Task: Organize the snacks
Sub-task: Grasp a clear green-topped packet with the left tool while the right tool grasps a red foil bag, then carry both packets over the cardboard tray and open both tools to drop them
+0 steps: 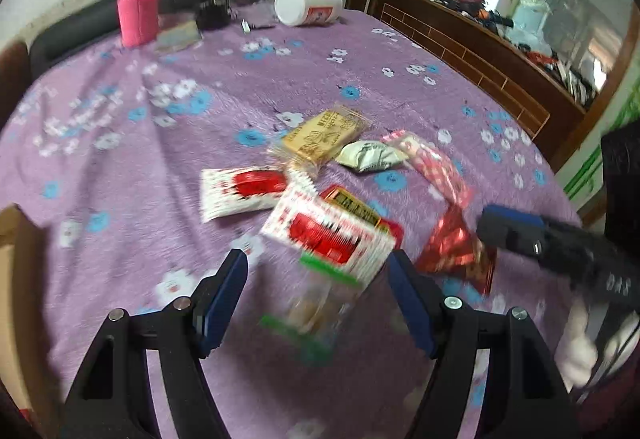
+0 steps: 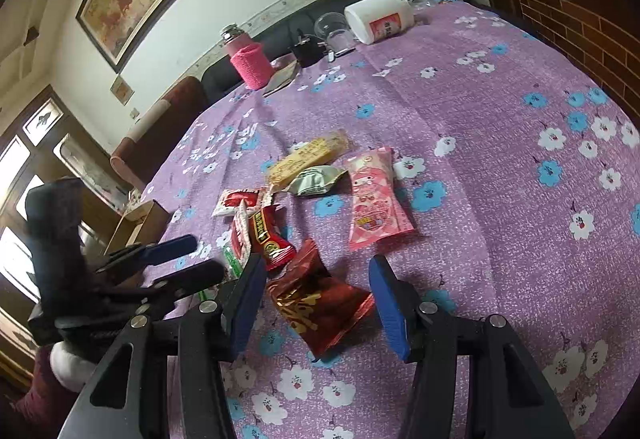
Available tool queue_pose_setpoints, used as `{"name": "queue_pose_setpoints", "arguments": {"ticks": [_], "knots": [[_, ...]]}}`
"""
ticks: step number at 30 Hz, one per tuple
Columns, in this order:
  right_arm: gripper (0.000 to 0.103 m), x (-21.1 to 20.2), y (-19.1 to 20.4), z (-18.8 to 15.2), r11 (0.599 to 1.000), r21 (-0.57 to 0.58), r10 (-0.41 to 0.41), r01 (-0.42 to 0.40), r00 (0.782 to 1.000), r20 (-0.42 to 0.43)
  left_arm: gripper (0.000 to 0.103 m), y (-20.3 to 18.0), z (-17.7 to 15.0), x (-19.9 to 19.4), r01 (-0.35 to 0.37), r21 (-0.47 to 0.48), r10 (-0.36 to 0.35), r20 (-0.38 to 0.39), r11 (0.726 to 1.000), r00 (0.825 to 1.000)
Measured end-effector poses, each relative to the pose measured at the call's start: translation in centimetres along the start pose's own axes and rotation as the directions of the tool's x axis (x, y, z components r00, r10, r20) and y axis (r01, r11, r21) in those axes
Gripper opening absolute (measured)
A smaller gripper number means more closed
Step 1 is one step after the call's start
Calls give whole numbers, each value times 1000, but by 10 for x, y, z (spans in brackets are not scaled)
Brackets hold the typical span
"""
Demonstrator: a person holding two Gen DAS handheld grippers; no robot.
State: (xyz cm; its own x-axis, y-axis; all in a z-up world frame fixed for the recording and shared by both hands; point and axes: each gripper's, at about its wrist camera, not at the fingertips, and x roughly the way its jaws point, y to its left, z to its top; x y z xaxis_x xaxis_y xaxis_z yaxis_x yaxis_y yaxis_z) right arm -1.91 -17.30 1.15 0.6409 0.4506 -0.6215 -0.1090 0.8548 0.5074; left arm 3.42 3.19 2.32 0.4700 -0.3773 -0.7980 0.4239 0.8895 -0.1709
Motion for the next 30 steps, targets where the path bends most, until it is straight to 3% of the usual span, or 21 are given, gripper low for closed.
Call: {"name": "queue_pose_setpoints", "arguments": {"ticks": [1, 4, 5, 6, 7, 11, 17, 21, 24, 30], "knots": [[57, -1, -4, 1, 1000, 17, 0, 0, 1000, 4, 71, -3, 1, 4, 16, -8, -16, -1, 1000, 1000], [57, -2, -13, 4, 998, 61, 22, -23, 1000, 8, 71, -13, -5, 15, -27, 25, 27, -24, 999, 999], [57, -2, -15, 4, 997, 69, 34, -34, 999, 5, 65, -17, -9, 14, -50, 57, 51, -12, 997, 999], [57, -1, -15, 4, 996, 72, 44, -44, 999, 1, 44, -20, -12, 12, -65, 78, 67, -16, 995, 998], [57, 0, -15, 4, 996, 70, 52, -51, 999, -3, 32, -21, -14, 10, -78, 95, 80, -14, 992, 997], [58, 8, -1, 2, 998, 12, 70, -69, 997, -39, 32, -13, -24, -5, -54, 61, 55, -16, 997, 998], [65, 19, 27, -8, 991, -129, 17, -26, 997, -71, 32, 1, -43, -38, -28, -19, 29, 23, 999, 999], [67, 27, 43, -15, 976, -214, -62, 45, 995, -72, 32, 8, -56, -67, -9, -69, 14, 67, 998, 998], [44, 29, 50, -20, 963, -245, -130, 110, 989, -68, 32, 15, -67, -88, 4, -106, 7, 98, 994, 995], [39, 19, 60, -32, 954, -245, -195, 175, 979, -61, 32, 33, -85, -126, 41, -165, -12, 176, 985, 984]]}}
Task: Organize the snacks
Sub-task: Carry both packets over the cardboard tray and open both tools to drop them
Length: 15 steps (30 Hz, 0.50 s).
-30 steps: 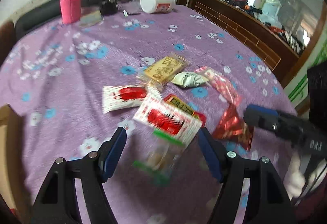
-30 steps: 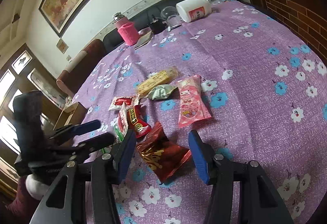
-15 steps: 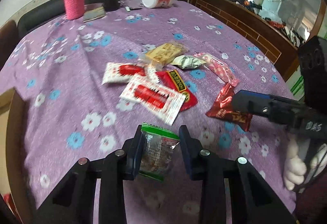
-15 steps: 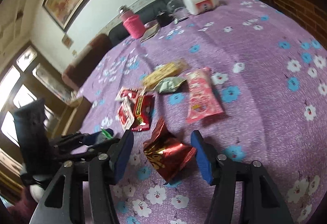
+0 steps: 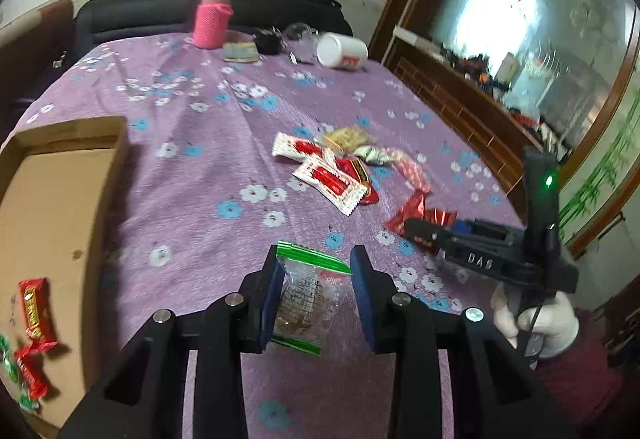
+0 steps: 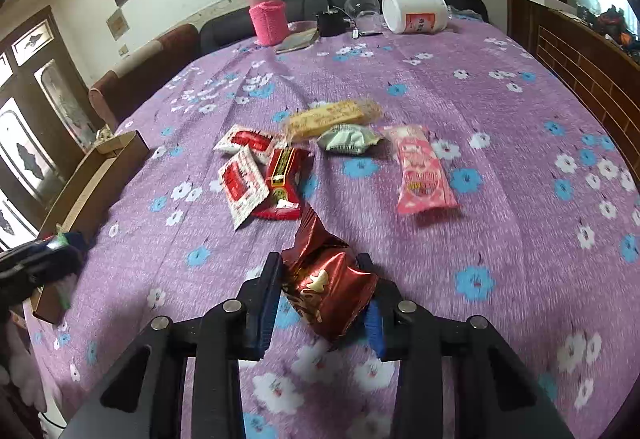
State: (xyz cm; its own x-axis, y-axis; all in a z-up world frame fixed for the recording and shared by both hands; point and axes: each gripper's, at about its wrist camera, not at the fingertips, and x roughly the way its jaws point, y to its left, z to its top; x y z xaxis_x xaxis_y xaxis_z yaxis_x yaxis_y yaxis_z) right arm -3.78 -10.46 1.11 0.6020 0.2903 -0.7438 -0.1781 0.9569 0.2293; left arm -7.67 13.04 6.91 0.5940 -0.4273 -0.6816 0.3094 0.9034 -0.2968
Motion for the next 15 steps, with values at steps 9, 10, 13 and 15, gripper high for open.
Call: {"name": "queue_pose_setpoints", "arguments": {"ticks": [9, 10, 13, 15], "knots": [[38, -39, 26, -11, 999, 39, 29, -30, 999, 19, 33, 41, -16, -49, 15, -87, -6, 95, 996, 995], [38, -43, 33, -9, 999, 33, 41, -41, 999, 24, 33, 48, -18, -55, 8, -98, 2, 105, 995, 994], [39, -54, 67, 0, 995, -12, 101, -101, 994, 34, 33, 70, -20, -72, -22, -129, 39, 129, 991, 991], [39, -58, 100, 9, 987, -59, 153, -150, 988, 37, 33, 88, -19, -82, -44, -160, 66, 137, 986, 988]]}}
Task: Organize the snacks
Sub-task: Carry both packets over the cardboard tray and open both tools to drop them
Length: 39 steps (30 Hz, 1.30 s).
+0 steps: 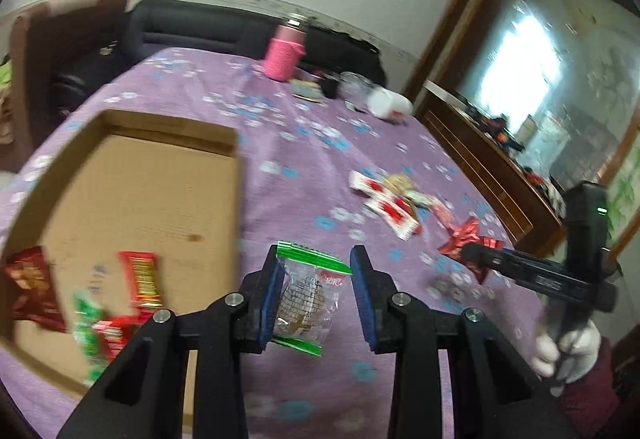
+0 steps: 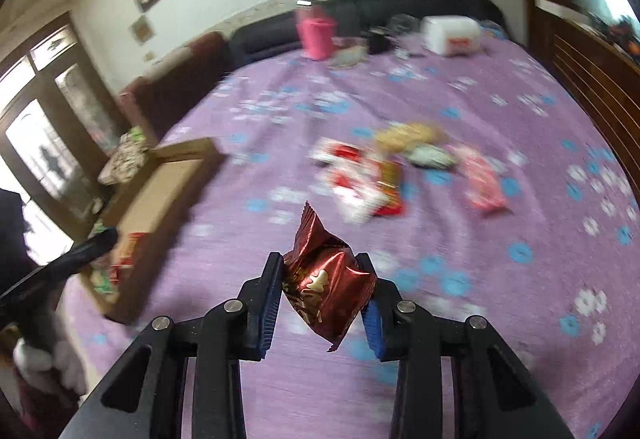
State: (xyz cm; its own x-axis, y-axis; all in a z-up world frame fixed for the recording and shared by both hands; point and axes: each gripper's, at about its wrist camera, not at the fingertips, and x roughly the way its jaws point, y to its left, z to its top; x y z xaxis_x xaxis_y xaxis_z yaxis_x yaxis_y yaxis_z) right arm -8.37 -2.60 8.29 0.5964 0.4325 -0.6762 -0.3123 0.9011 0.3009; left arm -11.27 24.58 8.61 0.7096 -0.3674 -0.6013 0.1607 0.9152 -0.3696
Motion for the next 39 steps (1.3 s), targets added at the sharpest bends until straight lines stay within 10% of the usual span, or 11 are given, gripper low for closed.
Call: {"name": "queue_pose_setpoints", "arguments": {"ticks": [8, 22, 31, 39], "knots": [[39, 57, 118, 27, 962, -88, 251, -259, 964, -91, 33, 86, 33, -28, -189, -77, 191, 21, 979, 981], [42, 202, 214, 24, 934, -103, 298, -342, 906, -300, 43, 183, 37, 1, -296, -245, 279, -102, 923, 955], [50, 153, 202, 19, 932, -178, 277, -314, 939, -204, 62, 154, 25, -57, -242, -316, 258, 10, 918, 966], [64, 83, 135, -30, 959, -21, 280, -282, 958, -67, 72, 62, -6, -65, -166, -248, 193, 87, 954, 977]]}}
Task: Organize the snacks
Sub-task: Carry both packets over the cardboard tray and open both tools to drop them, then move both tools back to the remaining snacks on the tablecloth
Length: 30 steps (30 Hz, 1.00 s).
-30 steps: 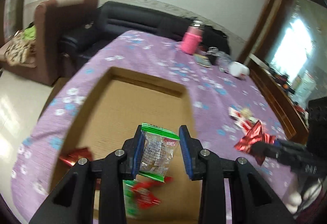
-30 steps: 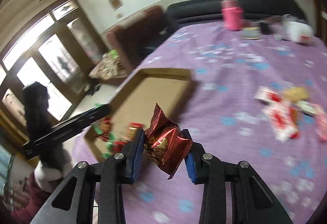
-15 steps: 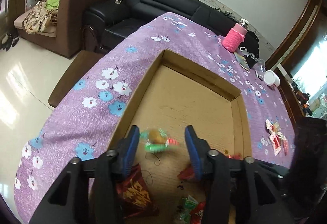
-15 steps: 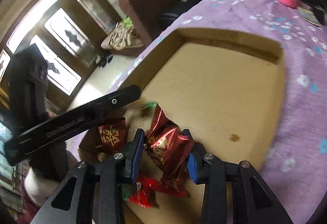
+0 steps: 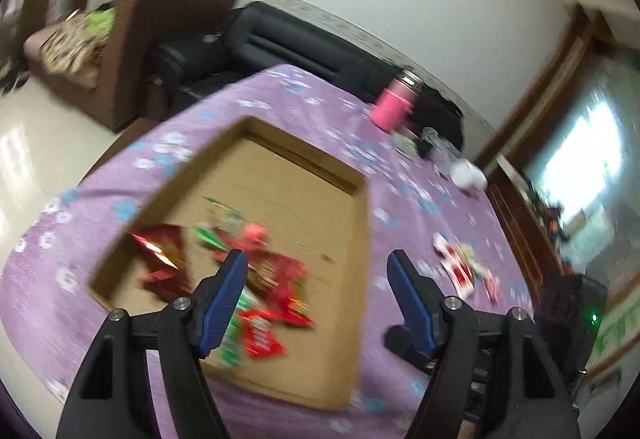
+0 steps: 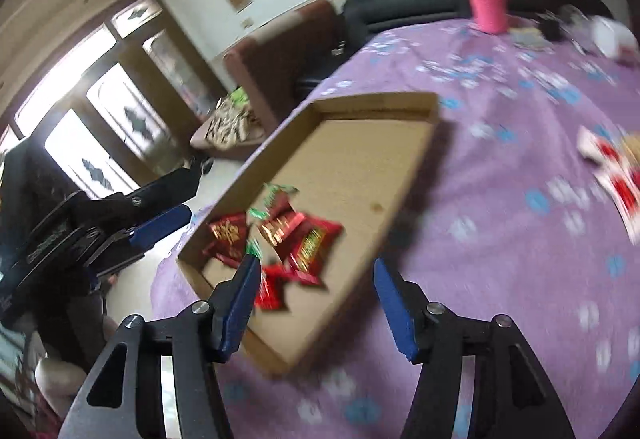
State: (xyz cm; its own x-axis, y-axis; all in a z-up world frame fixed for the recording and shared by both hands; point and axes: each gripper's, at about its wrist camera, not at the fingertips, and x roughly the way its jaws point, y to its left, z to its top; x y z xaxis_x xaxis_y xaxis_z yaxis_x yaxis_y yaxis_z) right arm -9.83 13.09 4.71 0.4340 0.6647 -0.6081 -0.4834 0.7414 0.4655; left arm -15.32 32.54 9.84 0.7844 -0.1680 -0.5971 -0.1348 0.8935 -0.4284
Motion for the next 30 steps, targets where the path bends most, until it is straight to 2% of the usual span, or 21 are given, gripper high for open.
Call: {"name": "queue_pose_setpoints", "arguments": {"ticks": [1, 4, 6, 10, 14, 18, 20, 23, 25, 30], "knots": [[64, -4, -2, -3, 1000, 5, -6, 6, 1000, 6, 72, -17, -5, 1, 3, 42, -3, -8, 999, 1000], [63, -23, -11, -5, 1000, 21, -22, 22, 999, 35, 72, -46, -13, 0, 4, 86, -2, -21, 996, 1000], [63, -39, -20, -6, 999, 46, -24, 21, 998, 64, 83, -63, -17, 0, -7, 106, 11, -35, 994, 999], [63, -63, -44, -13, 994, 95, -59, 49, 993, 104, 86, -88, -28, 4, -31, 128, 41, -81, 991, 996], [63, -88, -82, -22, 977, 181, -134, 110, 983, 127, 86, -101, -43, 11, 65, 119, -46, -155, 991, 987], [63, -113, -122, -19, 951, 216, -254, 219, 956, 149, 86, -104, -54, 20, 104, 103, -82, -191, 989, 978], [63, -120, -144, -10, 933, 238, -309, 270, 940, 145, 86, -104, -57, 29, 118, 91, -94, -232, 989, 968], [63, -122, -170, 10, 915, 248, -357, 319, 925, 128, 86, -101, -60, 37, 128, 81, -102, -262, 988, 960], [63, -115, -181, 24, 917, 237, -353, 320, 929, 112, 86, -98, -61, 40, 136, 75, -111, -273, 988, 956], [63, -75, -183, 61, 935, 122, -341, 332, 938, 62, 86, -94, -61, 47, 136, 78, -108, -285, 988, 952]]}}
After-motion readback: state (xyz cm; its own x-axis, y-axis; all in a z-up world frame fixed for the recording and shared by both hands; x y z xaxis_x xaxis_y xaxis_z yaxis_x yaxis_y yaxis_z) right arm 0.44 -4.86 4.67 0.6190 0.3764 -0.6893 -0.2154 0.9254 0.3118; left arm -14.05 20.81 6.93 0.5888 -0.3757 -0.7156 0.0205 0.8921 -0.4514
